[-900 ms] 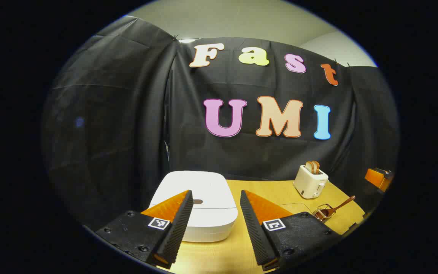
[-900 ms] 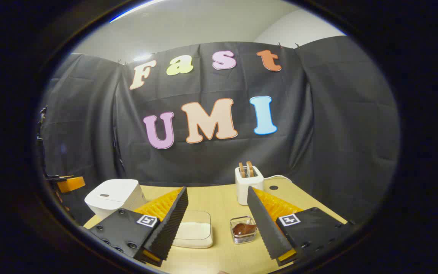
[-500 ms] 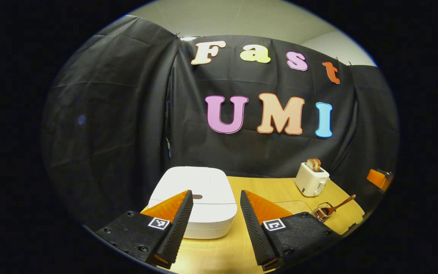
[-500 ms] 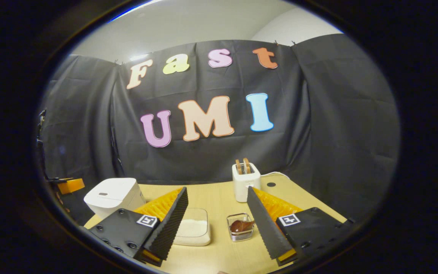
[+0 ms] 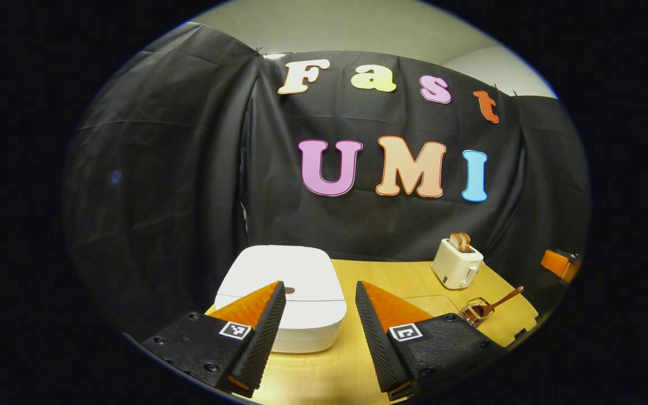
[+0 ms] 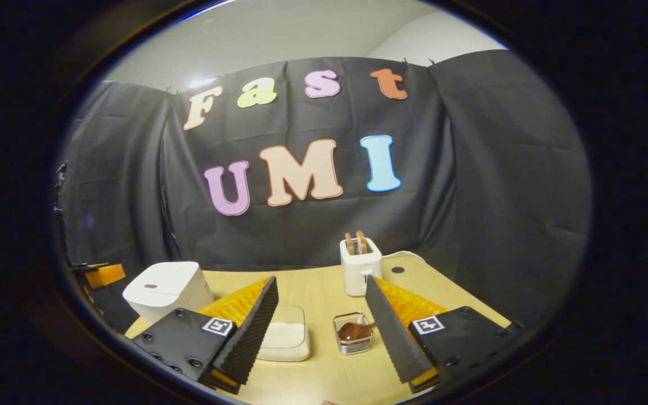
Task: Close the left gripper, press the button to open the rice cooker; take a wooden spoon from the chopstick holder with the right hand, scoop a spoonful of rice and pour it into the rice cooker, then put the wooden spoon back into the chopstick holder.
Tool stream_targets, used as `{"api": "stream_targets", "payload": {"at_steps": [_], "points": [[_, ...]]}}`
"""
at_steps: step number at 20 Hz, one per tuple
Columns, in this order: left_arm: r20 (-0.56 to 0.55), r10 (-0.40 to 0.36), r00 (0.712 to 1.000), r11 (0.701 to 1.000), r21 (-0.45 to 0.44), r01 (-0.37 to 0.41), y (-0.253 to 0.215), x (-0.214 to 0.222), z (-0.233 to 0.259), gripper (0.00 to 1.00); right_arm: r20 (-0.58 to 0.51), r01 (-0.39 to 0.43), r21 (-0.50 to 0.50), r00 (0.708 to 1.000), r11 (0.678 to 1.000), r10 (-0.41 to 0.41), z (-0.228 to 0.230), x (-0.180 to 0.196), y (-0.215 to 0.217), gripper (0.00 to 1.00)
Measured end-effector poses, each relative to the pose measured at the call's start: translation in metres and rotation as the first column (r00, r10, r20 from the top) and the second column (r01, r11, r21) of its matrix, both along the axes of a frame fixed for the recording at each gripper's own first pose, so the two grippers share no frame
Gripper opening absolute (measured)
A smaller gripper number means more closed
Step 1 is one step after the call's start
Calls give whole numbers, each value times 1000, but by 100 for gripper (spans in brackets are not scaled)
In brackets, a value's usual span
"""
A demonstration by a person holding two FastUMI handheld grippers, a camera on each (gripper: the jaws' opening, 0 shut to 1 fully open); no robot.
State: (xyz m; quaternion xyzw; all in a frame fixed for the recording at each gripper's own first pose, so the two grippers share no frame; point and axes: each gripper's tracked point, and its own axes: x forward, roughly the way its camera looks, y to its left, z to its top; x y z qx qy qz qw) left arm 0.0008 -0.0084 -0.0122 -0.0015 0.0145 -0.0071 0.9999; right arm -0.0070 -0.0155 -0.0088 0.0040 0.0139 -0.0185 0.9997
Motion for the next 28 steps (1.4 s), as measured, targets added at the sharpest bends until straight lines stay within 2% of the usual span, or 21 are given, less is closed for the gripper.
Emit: {"api": "stream_targets", "payload": {"at_steps": [10, 16, 17, 20, 24, 25, 28], "points": [[-26, -33, 999, 999, -11, 32, -5, 15, -7, 74, 6, 41, -3, 999, 999, -41, 2, 4, -9, 99], [-48, -71, 996, 997, -14, 70, -6, 22, -14, 60, 9, 44, -14, 999, 999, -44, 2, 8, -7, 98], [-49, -74, 996, 997, -14, 73, -5, 24, -14, 53, 12, 43, -16, 999, 999, -43, 3, 8, -6, 98], [-51, -63, 997, 998, -2, 63, 3, 29, -14, 44, 15, 42, -21, 999, 999, -41, 4, 9, -5, 98], [-88, -16, 996, 1000, -1, 16, 21, 36, -23, 13, 15, 49, -25, 999, 999, -48, 4, 10, -7, 98], [-95, -11, 995, 1000, -7, 11, 25, 39, -24, 3, 15, 51, -27, 999, 998, -51, 5, 10, -9, 98], [-108, -19, 994, 1000, -26, 16, 33, 48, -31, 0, 12, 61, -34, 998, 998, -61, 3, 11, -11, 98]]}}
